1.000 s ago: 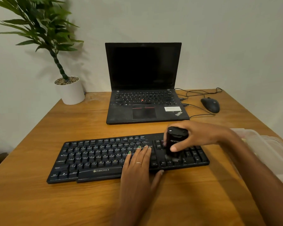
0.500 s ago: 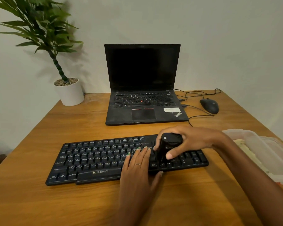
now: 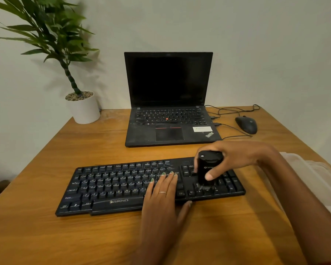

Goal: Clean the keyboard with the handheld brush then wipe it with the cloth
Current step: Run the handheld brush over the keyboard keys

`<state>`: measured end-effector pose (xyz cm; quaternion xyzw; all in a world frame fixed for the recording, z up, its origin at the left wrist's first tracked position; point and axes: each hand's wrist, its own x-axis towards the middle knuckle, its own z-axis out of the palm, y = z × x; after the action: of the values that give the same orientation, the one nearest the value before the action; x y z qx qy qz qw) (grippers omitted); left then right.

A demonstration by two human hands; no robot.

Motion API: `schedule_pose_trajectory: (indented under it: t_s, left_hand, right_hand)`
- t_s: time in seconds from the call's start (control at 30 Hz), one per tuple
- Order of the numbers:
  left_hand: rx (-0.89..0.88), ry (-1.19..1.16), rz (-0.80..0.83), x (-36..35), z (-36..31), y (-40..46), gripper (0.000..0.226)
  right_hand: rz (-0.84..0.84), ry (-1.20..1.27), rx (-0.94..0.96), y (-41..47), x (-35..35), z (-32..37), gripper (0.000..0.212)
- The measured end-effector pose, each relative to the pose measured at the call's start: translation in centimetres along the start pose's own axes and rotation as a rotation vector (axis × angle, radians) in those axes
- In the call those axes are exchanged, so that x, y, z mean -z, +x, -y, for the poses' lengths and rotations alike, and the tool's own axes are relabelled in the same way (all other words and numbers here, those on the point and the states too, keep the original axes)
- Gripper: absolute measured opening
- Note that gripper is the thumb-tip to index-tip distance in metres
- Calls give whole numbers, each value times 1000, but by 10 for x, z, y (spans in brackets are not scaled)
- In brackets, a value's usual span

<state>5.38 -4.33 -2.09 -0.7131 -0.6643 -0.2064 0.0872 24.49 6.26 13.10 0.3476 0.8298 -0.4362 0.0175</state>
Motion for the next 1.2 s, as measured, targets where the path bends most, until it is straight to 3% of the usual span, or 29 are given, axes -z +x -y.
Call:
schedule_pose_trajectory:
  t_s: [0.13,0.27,0.5,0.63,0.73,0.87,1.03,1.2]
  left_hand:
    - [-10,1,-27,1,-1,0,69]
    - [-7,17,-8,-1,0,0,70]
    - [-15,29,-33,1,0,0,70]
    - [-14,47,-25,0,1,1,71]
    - [-14,35,-28,0,0,2,71]
    - [-17,27,-32,0,0,1,71]
    - [-23,26,-23,1,0,1,71]
    - [-17,24,-42,2,-1,1,70]
  right_hand:
    - [-87,83,87,10,-19,-2,33]
    - [-67,18,-40,-10,5,-11,32]
    - [-106,60,5,-6,-10,-11,29]
    - [-414,97,-152,-13,-17,-14,29]
    - [-581,103,-124,-10,-45,-5,28]
    - [-368,171,-163,-27,-50,6,32]
    - [-823,-10,-184,-10,-63,4,27]
    - [-622,45,-183,-17,-67,13,25]
